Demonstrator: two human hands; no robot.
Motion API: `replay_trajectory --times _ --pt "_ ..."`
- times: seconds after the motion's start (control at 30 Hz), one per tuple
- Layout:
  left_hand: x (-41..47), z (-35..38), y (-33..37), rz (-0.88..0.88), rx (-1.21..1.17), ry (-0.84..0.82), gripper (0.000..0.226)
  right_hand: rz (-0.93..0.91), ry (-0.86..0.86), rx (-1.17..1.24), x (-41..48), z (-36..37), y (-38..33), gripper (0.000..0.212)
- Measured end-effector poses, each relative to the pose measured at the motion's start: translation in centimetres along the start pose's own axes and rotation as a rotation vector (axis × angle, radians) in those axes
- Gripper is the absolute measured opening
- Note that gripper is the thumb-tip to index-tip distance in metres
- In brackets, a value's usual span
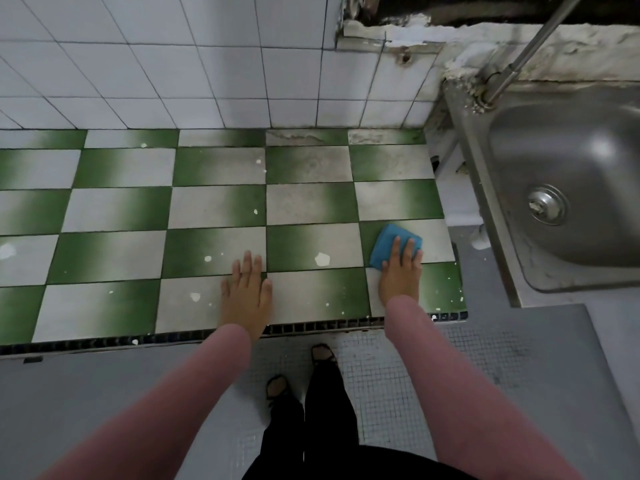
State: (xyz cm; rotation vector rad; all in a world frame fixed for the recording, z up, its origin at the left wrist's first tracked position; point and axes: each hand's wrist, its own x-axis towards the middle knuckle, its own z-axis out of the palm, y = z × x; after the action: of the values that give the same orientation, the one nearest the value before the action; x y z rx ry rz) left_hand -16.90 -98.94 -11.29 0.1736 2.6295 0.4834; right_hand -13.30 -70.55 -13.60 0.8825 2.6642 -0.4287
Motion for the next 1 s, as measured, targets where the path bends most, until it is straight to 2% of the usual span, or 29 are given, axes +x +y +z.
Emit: replay_trajectory --times 0.1,0.23,0.33,0.4,0.5,0.63,0.77,0.87,1.0 --pt "0.7 0.0 0.5 -0.009 0.002 0.012 0.056 -0.079 -0.035 -0.03 1.0 0.0 -3.2 0.063" --pt "2.2 -0.4 1.2 -0.021 0.007 0.032 0.056 -0.376 -0.075 -0.109 0.1 1.7 -7.9 0.064" --pt "3.3 -0.9 2.1 -0.048 0.014 0.037 0.056 -0.598 -0.151 -0.107 -0.8 2.1 -7.7 0.063" --pt "4.0 -1.3 3.2 -0.06 0.018 0.036 0.056 -0.68 -0.176 -0.122 -0.1 1.1 -5.6 0.064" --pt "4.9 -1.9 5.2 -0.039 0.009 0.055 0.055 -0.618 -0.177 -0.149 2.4 -1.4 -1.8 0.066" --pt "5.8 -2.3 7.2 -0.015 -0.016 0.056 0.055 -0.308 -0.117 -0.098 6.0 -4.6 1.7 0.062" --pt "6.4 -2.4 8.1 0.0 -0.024 0.039 0.055 -0.207 -0.125 -0.027 7.3 -4.9 -0.3 0.061" --pt "6.7 -2.7 8.5 0.012 -0.009 0.039 0.055 -0.282 -0.131 -0.046 7.0 -3.4 -3.8 0.066" --pt "7.3 -2.9 8.7 0.043 0.091 0.032 0.056 -0.582 -0.211 -0.142 5.6 -1.4 -8.1 0.066"
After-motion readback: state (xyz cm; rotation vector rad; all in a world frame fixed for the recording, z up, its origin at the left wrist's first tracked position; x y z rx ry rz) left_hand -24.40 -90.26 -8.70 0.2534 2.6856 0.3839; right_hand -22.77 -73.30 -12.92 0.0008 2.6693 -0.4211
